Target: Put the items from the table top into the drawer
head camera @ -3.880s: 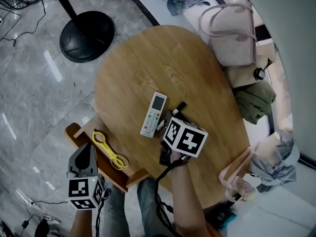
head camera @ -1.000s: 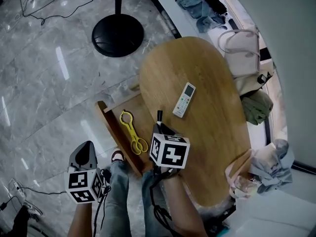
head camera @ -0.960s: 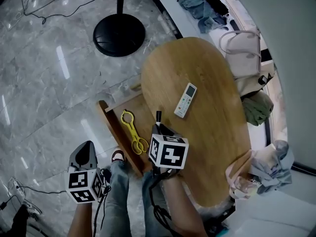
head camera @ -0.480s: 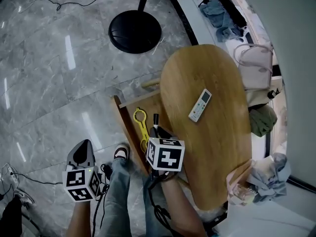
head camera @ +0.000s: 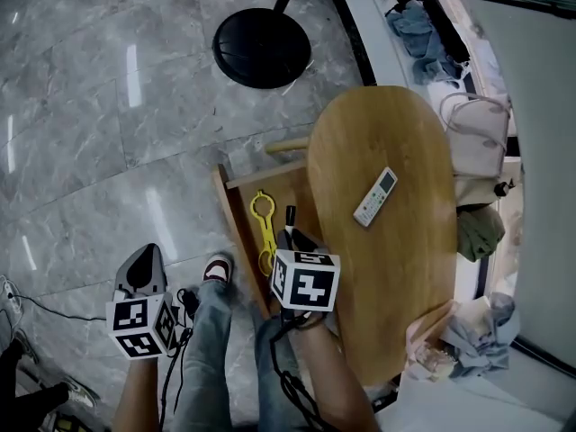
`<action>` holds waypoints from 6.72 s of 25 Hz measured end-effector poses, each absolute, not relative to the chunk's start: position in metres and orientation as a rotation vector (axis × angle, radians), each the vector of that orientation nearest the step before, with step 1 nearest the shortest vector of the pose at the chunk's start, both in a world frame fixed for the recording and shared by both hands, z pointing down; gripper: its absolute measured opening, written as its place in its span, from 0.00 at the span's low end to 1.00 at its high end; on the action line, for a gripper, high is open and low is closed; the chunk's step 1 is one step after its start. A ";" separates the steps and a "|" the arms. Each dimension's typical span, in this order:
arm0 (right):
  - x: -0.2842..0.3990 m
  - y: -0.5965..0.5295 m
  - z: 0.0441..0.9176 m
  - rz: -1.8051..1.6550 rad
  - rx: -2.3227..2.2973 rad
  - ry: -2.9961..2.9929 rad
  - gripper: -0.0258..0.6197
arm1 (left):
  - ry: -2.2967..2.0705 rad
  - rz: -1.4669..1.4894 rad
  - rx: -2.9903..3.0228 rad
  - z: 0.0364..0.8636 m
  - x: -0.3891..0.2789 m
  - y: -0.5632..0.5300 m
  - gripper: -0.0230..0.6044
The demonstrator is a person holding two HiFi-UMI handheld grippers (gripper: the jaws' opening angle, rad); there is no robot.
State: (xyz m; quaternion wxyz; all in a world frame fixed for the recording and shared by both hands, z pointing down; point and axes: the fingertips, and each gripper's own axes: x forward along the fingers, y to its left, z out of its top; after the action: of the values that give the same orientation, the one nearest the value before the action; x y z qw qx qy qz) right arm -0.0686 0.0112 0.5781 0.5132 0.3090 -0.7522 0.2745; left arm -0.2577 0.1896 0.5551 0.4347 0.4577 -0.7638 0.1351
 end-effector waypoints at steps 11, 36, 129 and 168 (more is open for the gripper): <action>-0.050 0.003 0.579 0.692 0.758 -1.801 0.26 | -1.887 0.356 1.182 0.554 -0.248 0.168 0.03; 0.014 -0.079 0.525 0.832 1.207 -1.827 0.31 | -1.770 0.478 1.382 0.540 -0.211 0.085 0.03; 0.029 -0.090 0.545 0.835 1.145 -1.822 0.38 | -1.768 0.489 1.368 0.547 -0.184 0.093 0.03; -0.091 0.042 0.611 0.640 0.553 -1.803 0.38 | -1.882 0.362 1.111 0.574 -0.274 0.192 0.03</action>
State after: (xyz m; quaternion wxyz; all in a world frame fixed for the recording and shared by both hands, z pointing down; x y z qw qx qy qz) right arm -0.0910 0.0416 0.6110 0.5441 0.2330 -0.7597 0.2695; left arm -0.2745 0.1920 0.5744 0.4466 0.4488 -0.7601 0.1461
